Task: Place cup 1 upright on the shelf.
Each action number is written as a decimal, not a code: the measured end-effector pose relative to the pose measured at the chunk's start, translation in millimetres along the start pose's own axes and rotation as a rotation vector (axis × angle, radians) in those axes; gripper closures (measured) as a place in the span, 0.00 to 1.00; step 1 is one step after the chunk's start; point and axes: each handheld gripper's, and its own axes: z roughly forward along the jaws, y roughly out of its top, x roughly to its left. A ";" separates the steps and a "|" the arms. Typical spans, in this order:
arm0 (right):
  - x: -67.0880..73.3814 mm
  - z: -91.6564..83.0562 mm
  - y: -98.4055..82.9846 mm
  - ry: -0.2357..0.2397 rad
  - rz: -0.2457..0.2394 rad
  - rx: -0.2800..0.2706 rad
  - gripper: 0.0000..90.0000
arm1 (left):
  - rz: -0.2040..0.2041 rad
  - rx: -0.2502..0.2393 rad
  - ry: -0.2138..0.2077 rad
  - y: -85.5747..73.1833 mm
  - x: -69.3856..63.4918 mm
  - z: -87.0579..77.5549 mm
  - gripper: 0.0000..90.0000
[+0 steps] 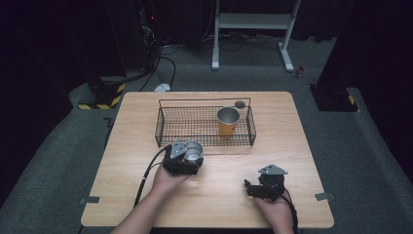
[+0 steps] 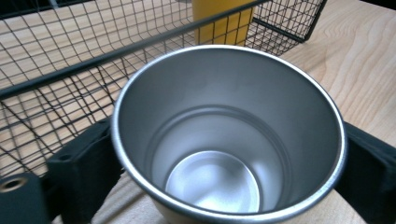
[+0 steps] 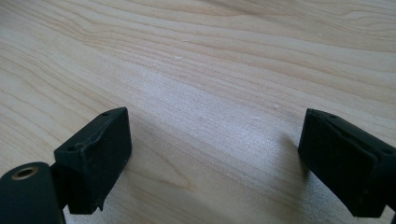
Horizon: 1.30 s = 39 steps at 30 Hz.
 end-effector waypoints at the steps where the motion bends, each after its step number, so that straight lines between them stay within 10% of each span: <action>1: 0.0 0.0 0.0 0.000 0.000 0.000 0.10 | 0.005 -0.001 -0.009 0.1 -0.1 -0.6 0.17; 39: 0.4 0.2 0.5 -0.007 0.004 0.005 0.09 | -0.053 -0.046 0.043 -5.8 13.1 -61.6 0.21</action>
